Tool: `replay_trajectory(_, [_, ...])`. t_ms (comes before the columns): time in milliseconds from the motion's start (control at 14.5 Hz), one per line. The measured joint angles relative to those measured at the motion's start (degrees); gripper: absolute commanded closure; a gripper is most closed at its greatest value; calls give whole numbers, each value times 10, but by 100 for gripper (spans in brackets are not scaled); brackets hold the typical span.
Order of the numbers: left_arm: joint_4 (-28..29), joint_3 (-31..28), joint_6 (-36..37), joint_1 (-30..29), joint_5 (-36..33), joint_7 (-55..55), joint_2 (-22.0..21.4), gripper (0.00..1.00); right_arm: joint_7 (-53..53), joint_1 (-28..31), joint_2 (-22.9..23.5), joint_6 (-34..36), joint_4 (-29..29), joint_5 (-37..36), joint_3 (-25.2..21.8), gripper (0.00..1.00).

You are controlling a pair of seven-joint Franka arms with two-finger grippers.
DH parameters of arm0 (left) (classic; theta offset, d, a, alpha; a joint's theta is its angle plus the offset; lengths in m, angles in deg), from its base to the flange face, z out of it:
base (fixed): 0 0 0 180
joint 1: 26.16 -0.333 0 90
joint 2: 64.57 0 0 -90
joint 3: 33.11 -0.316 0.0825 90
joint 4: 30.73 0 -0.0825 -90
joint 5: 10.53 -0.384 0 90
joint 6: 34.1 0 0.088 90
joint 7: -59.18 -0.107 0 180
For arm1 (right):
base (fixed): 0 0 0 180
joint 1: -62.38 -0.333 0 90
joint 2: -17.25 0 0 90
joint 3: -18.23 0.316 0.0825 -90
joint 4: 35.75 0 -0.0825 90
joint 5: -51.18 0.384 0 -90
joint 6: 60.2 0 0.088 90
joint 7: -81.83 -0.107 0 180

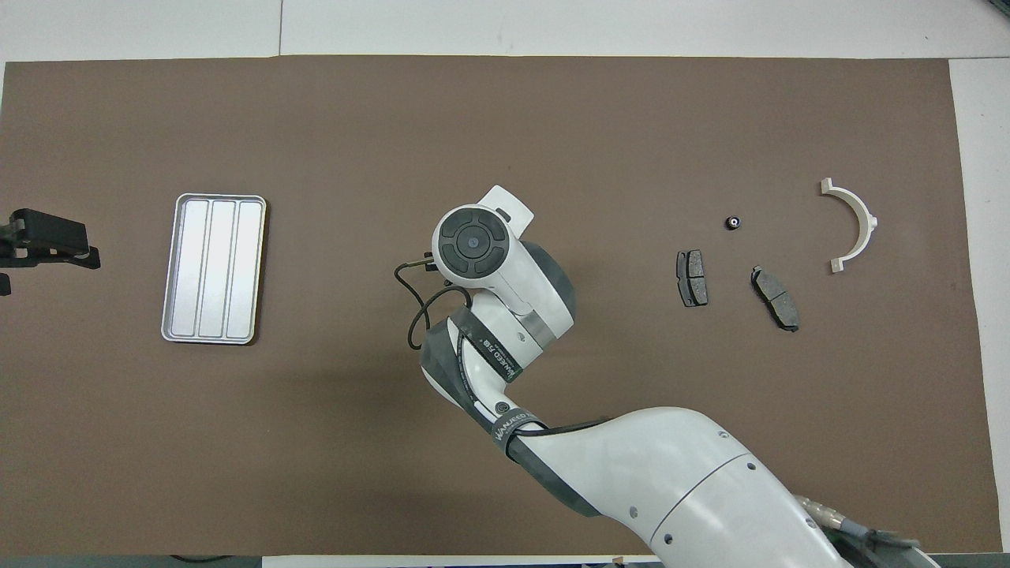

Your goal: Pick bearing gear from pile to tray

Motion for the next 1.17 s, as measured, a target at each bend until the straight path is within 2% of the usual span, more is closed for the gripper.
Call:
replay_trajectory(69, [0,0,0,0,0,0,0,0,0,0,0,0,0,0,0,24])
replay_trajectory(207, [0,0,-2,-1,0,7,0,0,0,-1,0,0,2,0,0,6])
replay_trajectory(414, [0,0,-6,-1,0,15,0,0,0,-3,-2,7,-2,0,1,3])
replay_trajectory(690, [2,4,-24,-1,2,48,0,0,-1,9,-32,113,-66,0,-6,0])
replay_trajectory(966, [4,8,-43,13,9,93,3,0,66,99,-92,172,-90,0,-9,0])
replay_trajectory(1172, [1,11,-55,54,10,132,24,0,153,182,-109,182,-90,0,-9,0])
